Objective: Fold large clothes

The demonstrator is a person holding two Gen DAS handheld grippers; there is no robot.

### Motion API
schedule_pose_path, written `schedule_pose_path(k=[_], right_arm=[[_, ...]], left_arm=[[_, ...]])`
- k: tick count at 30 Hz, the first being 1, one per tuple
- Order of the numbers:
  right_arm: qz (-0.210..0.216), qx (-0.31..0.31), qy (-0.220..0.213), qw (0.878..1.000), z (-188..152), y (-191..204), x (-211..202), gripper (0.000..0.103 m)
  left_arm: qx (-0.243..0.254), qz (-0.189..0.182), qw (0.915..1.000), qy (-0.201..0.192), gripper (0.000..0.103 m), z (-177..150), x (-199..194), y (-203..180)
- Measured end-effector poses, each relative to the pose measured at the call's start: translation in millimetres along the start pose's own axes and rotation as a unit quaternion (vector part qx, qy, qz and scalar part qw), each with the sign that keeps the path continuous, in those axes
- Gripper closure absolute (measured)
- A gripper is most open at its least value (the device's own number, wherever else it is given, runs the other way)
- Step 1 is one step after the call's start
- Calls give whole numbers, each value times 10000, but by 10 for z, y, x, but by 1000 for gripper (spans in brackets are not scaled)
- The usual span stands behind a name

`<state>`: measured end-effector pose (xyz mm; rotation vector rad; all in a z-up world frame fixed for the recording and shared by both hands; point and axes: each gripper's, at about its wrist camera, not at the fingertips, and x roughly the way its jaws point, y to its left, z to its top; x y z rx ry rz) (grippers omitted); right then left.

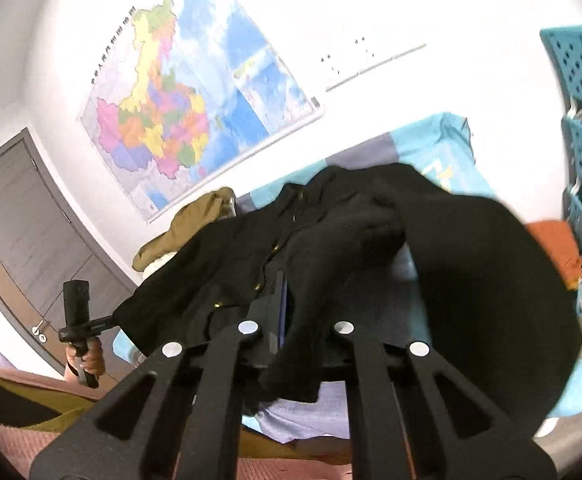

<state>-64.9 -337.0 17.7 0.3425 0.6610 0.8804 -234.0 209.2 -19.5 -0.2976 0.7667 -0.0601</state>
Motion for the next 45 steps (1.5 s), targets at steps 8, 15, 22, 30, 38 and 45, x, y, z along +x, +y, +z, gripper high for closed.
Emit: schedule_pose_path(k=[8, 15, 22, 30, 38, 45], right_arm=[[-1423, -474, 1361, 9793, -334, -175, 478, 54], [-1498, -813, 715, 9828, 21, -26, 248, 43], [-2513, -213, 784, 9645, 232, -764, 305, 36], [-2260, 193, 1260, 9657, -22, -1283, 359, 44], [-2149, 61, 889, 9726, 213, -1244, 120, 96], [-2046, 670, 1033, 9711, 36, -1534, 143, 26]], left_arm=[[721, 788, 9918, 700, 62, -206, 311, 52], [1133, 749, 9898, -429, 38, -116, -352, 92], [1135, 5, 9858, -1240, 38, 47, -554, -71], [1448, -151, 9801, -1351, 28, 322, -324, -352], [1655, -480, 9824, -719, 28, 499, 366, -619], [1874, -663, 9794, -360, 27, 553, 740, -802]])
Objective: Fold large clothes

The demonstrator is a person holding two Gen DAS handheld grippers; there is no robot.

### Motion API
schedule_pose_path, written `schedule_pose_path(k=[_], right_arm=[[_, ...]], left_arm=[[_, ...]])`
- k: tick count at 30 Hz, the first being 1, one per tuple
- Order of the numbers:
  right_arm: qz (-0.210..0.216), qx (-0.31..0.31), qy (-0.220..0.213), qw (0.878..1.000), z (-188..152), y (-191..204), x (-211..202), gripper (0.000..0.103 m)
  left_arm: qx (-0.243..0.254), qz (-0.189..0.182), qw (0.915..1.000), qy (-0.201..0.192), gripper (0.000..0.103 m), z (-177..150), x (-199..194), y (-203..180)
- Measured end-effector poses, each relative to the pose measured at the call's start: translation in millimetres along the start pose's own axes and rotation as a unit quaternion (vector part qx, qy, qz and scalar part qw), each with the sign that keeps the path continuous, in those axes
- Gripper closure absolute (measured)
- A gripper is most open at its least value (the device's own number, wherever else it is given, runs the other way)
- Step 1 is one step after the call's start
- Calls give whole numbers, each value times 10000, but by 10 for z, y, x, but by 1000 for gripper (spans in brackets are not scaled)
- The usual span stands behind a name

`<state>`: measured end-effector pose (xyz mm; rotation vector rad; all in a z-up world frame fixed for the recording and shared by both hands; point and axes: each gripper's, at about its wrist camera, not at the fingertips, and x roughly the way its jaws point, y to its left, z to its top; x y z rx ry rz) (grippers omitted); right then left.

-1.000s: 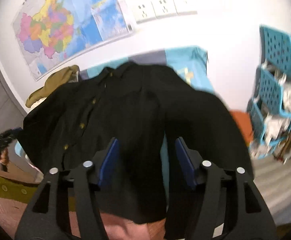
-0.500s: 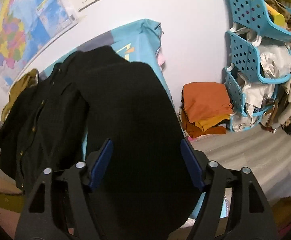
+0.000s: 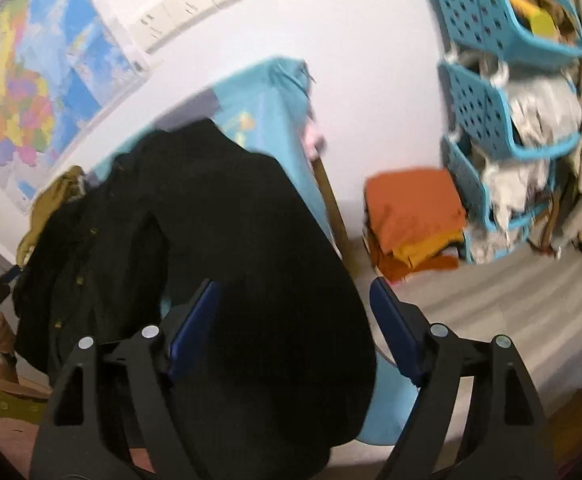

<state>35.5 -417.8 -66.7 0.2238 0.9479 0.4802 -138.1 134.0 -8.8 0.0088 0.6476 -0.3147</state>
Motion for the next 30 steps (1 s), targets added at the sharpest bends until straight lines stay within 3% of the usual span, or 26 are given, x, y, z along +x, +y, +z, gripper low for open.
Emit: schedule_pose_path(k=[1, 4, 5, 7, 13, 19, 24, 27, 30], right_arm=[[47, 54, 41, 10000, -15, -27, 44, 29], [163, 11, 77, 9998, -45, -24, 123, 72], [24, -98, 29, 9999, -33, 9, 99, 84], [41, -224, -112, 9997, 22, 73, -17, 99], [-200, -1158, -582, 9914, 538, 716, -591, 99], [101, -2518, -667, 9654, 1177, 1862, -848, 99], [679, -3504, -113, 9341, 1239, 3014, -417, 98], [981, -3693, 358, 9234, 1120, 3501, 62, 93], [1379, -3572, 860, 9198, 1032, 3768, 515, 64]], left_arm=[[7, -36, 10000, 39, 27, 2, 38, -5], [-7, -80, 9998, 182, 27, 6, 147, -18], [-22, -96, 9997, 218, 27, 5, 172, -16], [-38, -96, 9996, 255, 27, 4, 205, -23], [-94, -132, 9994, 298, 27, 74, 265, 42], [-113, -151, 9995, 237, 26, 288, 297, 147], [-94, -268, 9995, 131, 24, 414, 316, 231], [-123, -375, 9991, 171, 24, 442, 358, 272], [-218, -537, 9980, 236, 24, 448, 397, 309]])
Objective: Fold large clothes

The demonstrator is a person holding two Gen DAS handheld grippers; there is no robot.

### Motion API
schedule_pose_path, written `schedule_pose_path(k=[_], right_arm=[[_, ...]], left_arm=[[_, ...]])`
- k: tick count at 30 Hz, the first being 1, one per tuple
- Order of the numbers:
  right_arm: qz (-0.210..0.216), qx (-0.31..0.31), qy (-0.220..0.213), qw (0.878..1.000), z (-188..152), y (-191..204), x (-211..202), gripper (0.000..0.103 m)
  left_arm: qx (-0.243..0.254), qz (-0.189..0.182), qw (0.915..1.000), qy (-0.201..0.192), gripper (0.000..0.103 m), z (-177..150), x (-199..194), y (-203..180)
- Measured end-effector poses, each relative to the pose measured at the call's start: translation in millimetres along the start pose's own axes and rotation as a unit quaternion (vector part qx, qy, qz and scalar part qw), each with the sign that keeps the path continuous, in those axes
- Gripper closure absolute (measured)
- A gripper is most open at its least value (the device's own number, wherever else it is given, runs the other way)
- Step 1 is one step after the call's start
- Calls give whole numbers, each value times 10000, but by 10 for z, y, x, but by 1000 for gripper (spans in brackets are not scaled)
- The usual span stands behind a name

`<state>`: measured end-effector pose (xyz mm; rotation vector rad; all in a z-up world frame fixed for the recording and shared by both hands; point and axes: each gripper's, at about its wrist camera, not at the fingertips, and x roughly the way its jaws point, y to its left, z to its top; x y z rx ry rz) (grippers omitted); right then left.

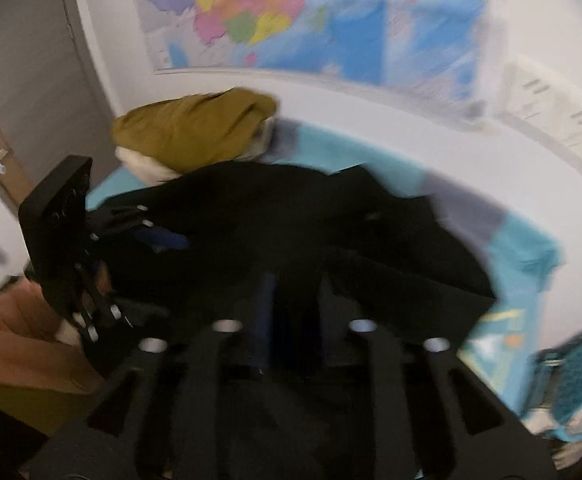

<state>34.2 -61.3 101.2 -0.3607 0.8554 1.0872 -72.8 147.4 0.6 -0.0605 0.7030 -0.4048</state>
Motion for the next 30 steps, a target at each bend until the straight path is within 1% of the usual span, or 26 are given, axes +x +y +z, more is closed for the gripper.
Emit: schedule_pose_path(k=[1, 2, 4, 6, 7, 9, 10, 12, 13, 14, 15, 16, 17, 18, 19, 20, 21, 22, 23, 24, 25, 26, 27, 29, 30], right_arm=[[-25, 13, 20, 10000, 17, 17, 65, 51], [-69, 52, -15, 10000, 13, -16, 115, 48], [18, 249, -96, 9996, -42, -132, 128, 50], [-301, 520, -204, 9980, -177, -367, 110, 50], [-364, 724, -210, 9965, -254, -506, 111, 49], [-933, 1156, -104, 9889, -486, -858, 173, 47], [-991, 1434, -57, 9847, -594, -1021, 202, 40], [-969, 2199, 75, 9707, -884, -1432, 320, 38], [-965, 2423, 99, 9653, -976, -1541, 368, 38], [-865, 2624, 128, 9610, -1076, -1641, 427, 38], [-717, 2813, 95, 9569, -1166, -1728, 493, 38], [-612, 2881, 57, 9556, -1208, -1757, 538, 38], [-503, 2920, -5, 9551, -1230, -1772, 578, 38], [-311, 2953, -90, 9549, -1232, -1772, 616, 40], [-208, 2929, -114, 9558, -1233, -1750, 644, 49], [-197, 2803, -111, 9596, -1218, -1712, 680, 62], [-278, 2674, -107, 9631, -1209, -1693, 701, 69], [-303, 2617, -119, 9646, -1205, -1693, 701, 85], [-338, 2567, -164, 9658, -1207, -1708, 673, 91], [-346, 2549, -249, 9660, -1210, -1763, 632, 94], [-407, 2508, -410, 9663, -1210, -1783, 538, 96], [-595, 2466, -571, 9656, -1214, -1811, 423, 97], [-661, 2518, -705, 9630, -1236, -1869, 323, 97], [-790, 2690, -829, 9563, -1308, -2005, 204, 97], [-717, 2741, -830, 9554, -1341, -2045, 204, 97]], left_arm=[[-42, -90, 9999, 29, 24, -2, 11, 13], [-76, -136, 9999, 55, 23, -8, 24, 16], [-75, -229, 9996, 123, 22, -20, 52, 6], [-39, -320, 9992, 245, 21, -33, 116, -30], [1, -372, 9988, 326, 20, -39, 162, -59], [94, -402, 9979, 509, 19, -26, 285, -135], [115, -433, 9969, 640, 18, -6, 367, -174], [105, -502, 9948, 885, 17, 54, 530, -234], [86, -514, 9936, 1007, 17, 92, 621, -274], [60, -524, 9923, 1119, 14, 115, 697, -303], [-21, -512, 9898, 1333, 12, 154, 836, -338], [-105, -472, 9864, 1572, 12, 178, 981, -359], [-172, -474, 9840, 1708, 14, 196, 1079, -356], [-299, -485, 9807, 1870, 17, 206, 1220, -343], [-448, -475, 9771, 2024, 32, 208, 1353, -313], [-543, -464, 9749, 2107, 47, 207, 1420, -280], [-681, -423, 9738, 2128, 56, 210, 1481, -226], [-777, -419, 9748, 2049, 77, 218, 1495, -169], [-851, -457, 9747, 2014, 90, 232, 1491, -113], [-1031, -606, 9741, 1920, 93, 257, 1435, -3], [-1097, -705, 9749, 1807, 97, 277, 1372, 51], [-1106, -633, 9793, 1572, 97, 315, 1239, 144], [-1103, -516, 9822, 1428, 97, 328, 1144, 214], [-1235, -350, 9844, 1207, 97, 333, 904, 455], [-1272, -261, 9849, 1148, 96, 319, 829, 539]])
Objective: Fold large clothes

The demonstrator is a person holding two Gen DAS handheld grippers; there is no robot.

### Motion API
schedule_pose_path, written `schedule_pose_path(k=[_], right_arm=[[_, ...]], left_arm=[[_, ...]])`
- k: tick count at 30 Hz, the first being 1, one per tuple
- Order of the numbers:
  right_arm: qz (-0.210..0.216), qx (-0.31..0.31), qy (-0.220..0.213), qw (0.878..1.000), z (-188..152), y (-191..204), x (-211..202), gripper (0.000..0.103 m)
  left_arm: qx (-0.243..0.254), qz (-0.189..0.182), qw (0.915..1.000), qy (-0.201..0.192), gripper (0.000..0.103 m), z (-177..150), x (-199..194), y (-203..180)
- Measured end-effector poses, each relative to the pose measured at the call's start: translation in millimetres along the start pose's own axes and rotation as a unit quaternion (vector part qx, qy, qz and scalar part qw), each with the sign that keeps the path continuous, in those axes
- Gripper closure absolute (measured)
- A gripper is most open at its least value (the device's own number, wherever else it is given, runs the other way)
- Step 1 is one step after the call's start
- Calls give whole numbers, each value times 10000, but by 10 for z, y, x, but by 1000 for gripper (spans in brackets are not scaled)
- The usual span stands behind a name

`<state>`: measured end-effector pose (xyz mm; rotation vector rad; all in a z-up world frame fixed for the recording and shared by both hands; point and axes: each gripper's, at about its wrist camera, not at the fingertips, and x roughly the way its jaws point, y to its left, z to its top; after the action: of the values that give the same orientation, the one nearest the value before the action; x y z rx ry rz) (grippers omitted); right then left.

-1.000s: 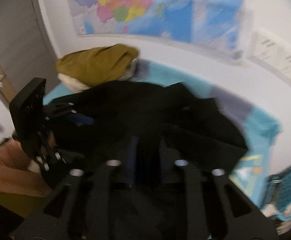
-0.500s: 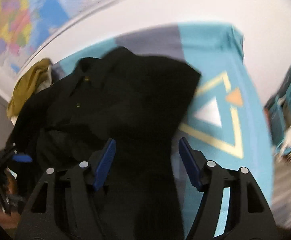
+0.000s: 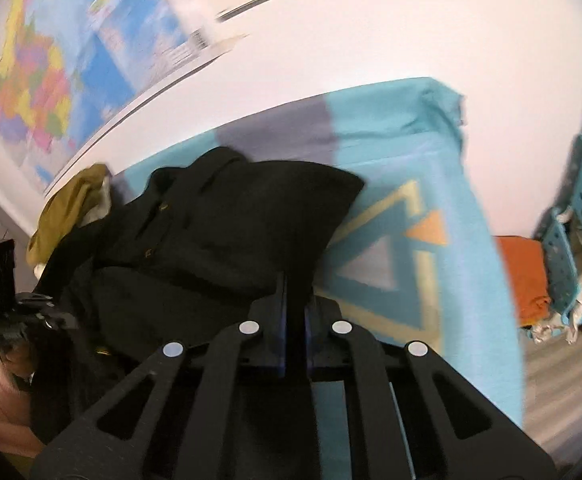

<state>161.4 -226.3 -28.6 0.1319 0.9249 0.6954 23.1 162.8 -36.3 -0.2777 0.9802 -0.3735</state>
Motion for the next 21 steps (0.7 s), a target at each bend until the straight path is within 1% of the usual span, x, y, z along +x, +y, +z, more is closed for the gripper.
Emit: schedule_pose_path(k=[1, 2, 3, 4, 6, 7, 9, 10, 11, 12, 14, 16, 17, 19, 20, 21], right_arm=[[36, 20, 73, 10000, -16, -35, 29, 95], [-87, -43, 188, 9998, -42, -30, 87, 94], [-262, -165, 280, 9991, -70, -14, 152, 93], [-316, -161, 327, 9988, -81, -25, 202, 93], [-267, -5, 307, 9992, -84, -59, 234, 90], [-237, 35, 266, 9994, -85, -58, 223, 90], [-225, 84, 207, 9995, -86, -76, 179, 89], [-204, 87, 205, 9995, -98, -71, 165, 89], [-207, 59, 219, 9995, -105, -58, 160, 89], [-244, 53, 228, 9994, -116, -42, 168, 88], [-220, 73, 256, 9994, -122, -36, 176, 88], [-200, 110, 253, 9994, -126, -28, 189, 87], [-167, 109, 263, 9995, -131, -17, 197, 87], [-174, 119, 253, 9995, -136, -4, 203, 86], [-150, 117, 256, 9995, -138, -2, 204, 86], [-140, 98, 262, 9995, -136, -6, 207, 86]], left_arm=[[-74, 237, 9997, -46, 94, -17, -75, 117], [-141, 491, 9987, -62, 93, -19, -109, 195], [-281, 921, 9953, -78, 90, -40, -158, 320], [-416, 1133, 9927, -80, 83, -69, -199, 425], [-571, 1058, 9927, -92, 72, -121, -284, 552], [-551, 991, 9935, -143, 61, -169, -347, 566], [-166, 965, 9947, -313, 56, -294, -450, 407], [155, 1012, 9940, -382, 51, -356, -483, 273], [533, 1060, 9917, -490, 46, -426, -518, 100], [806, 1032, 9897, -583, 44, -498, -523, -19], [1573, 947, 9803, -728, 33, -632, -511, -391], [2073, 936, 9714, -676, 31, -724, -425, -630], [2335, 975, 9657, -580, 31, -761, -335, -741], [2540, 1087, 9603, -382, 31, -795, -195, -831], [2597, 1216, 9577, -223, 31, -789, -90, -847], [2613, 1322, 9561, -146, 31, -780, -32, -824]])
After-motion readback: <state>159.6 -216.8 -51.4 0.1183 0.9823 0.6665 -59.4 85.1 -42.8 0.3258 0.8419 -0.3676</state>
